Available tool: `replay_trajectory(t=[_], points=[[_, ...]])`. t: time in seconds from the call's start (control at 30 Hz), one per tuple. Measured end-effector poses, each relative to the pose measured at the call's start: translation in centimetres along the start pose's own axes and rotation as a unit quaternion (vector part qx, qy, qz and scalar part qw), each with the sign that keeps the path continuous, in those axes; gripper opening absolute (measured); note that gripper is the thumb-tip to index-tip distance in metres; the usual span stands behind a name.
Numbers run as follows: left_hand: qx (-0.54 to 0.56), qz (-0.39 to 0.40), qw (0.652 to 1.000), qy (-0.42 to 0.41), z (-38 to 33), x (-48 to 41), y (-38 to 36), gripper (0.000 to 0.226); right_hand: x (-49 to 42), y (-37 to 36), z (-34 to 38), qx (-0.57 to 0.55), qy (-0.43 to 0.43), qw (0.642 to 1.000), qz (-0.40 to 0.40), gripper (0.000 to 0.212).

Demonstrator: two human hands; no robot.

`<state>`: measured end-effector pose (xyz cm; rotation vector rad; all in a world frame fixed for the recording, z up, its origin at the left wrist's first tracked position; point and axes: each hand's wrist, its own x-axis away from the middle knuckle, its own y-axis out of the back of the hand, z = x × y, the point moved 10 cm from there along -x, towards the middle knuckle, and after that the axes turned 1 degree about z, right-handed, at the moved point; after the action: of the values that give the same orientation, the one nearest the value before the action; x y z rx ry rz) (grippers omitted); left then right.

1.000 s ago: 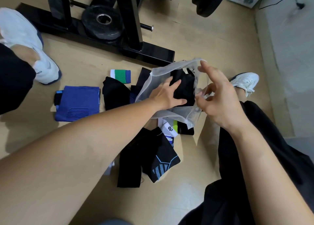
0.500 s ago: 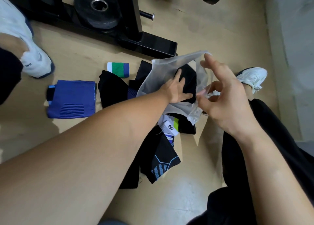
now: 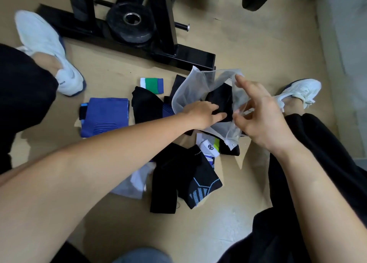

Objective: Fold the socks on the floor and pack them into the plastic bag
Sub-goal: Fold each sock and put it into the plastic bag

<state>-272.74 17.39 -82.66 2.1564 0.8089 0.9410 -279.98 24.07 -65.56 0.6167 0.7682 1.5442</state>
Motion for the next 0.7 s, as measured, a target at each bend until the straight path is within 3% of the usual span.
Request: replay_trajectory(t=[0.13, 0.3, 0.4, 0.57, 0.7], points=[[-0.043, -0.099, 0.989, -0.097, -0.1, 6.4, 3.5, 0.053, 0.0, -1.2, 0.1, 0.008, 0.0, 1.0, 0.021, 0.08], [-0.104, -0.199, 0.949, -0.221, 2.5, 14.1, 4.0, 0.031, 0.4, -3.0, 0.4, 0.025, -0.002, 0.998, 0.055, 0.069], [-0.138, -0.135, 0.965, -0.175, 5.5, 14.2, 0.8, 0.028, 0.7, -3.7, 0.4, 0.018, -0.008, 0.998, 0.067, 0.06], [-0.221, 0.039, 0.972, -0.062, 8.3, 12.7, -6.2, 0.064, 1.5, -4.6, -0.4, 0.027, -0.014, 0.996, 0.083, 0.05], [-0.223, 0.012, 0.973, -0.067, 8.2, 13.0, -6.4, 0.029, 2.5, -5.7, -1.4, 0.031, -0.03, 0.993, 0.107, 0.048]])
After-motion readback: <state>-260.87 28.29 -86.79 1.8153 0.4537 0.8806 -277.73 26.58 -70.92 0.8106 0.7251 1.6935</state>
